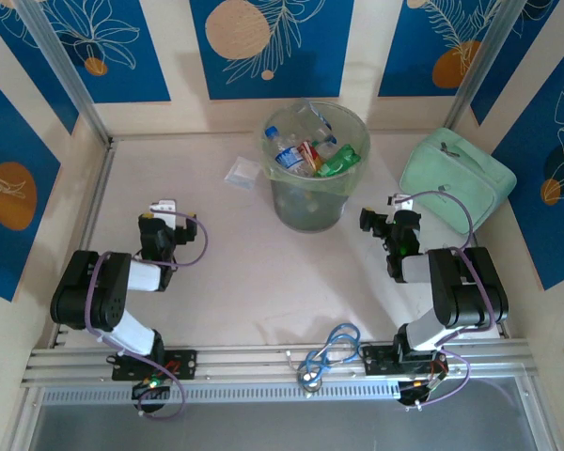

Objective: Put the plastic bottles in the bin

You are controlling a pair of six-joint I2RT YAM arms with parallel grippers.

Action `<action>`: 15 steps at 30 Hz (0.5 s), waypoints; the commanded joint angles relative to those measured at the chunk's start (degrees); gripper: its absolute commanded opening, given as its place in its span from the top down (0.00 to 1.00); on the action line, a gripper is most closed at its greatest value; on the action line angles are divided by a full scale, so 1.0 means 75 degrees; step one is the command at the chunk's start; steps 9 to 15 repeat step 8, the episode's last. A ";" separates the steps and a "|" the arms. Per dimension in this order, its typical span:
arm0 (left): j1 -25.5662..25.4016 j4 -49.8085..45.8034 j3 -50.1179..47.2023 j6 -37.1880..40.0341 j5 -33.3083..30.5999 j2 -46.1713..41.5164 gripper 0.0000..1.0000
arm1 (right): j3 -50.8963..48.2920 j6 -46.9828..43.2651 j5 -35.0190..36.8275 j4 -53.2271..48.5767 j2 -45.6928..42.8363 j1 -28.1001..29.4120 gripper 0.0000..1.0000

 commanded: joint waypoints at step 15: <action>-0.0041 0.0007 0.0123 0.0061 0.0211 0.0024 0.00 | 0.0179 -0.0197 -0.0949 0.0028 -0.0129 -0.0092 0.01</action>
